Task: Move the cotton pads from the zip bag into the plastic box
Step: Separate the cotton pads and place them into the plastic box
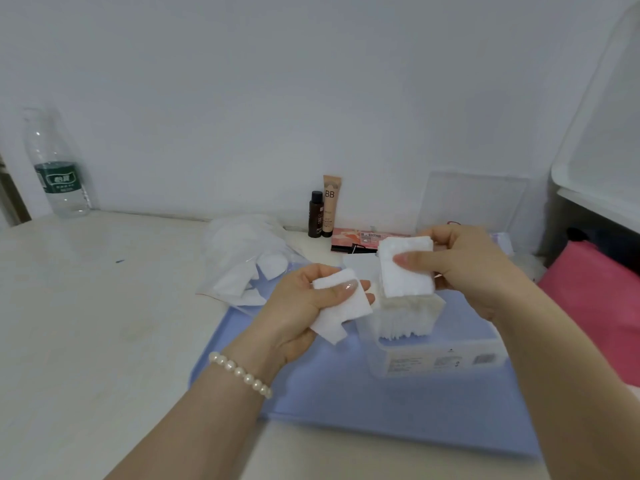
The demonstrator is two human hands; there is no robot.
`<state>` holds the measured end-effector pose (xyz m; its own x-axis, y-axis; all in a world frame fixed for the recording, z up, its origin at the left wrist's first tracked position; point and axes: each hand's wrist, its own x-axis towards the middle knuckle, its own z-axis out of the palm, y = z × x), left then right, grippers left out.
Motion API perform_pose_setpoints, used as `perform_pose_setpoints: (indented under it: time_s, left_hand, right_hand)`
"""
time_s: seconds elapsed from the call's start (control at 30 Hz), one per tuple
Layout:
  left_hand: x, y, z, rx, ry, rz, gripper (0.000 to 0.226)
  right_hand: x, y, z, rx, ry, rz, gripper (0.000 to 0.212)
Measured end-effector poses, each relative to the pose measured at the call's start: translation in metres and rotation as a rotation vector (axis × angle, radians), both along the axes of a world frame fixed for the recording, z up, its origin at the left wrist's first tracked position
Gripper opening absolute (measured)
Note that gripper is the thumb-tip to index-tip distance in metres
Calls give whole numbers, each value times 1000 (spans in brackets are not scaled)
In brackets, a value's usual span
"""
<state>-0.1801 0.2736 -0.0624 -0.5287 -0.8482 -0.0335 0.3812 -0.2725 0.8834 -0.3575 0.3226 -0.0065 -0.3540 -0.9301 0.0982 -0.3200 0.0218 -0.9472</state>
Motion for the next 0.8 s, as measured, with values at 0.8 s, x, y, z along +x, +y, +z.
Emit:
perform_pose_setpoints:
  time_s: [0.8]
  left_hand:
    - [11,-10,10,-212,-130,349,11]
  right_hand:
    - [28,3,-7,151,34,401,13]
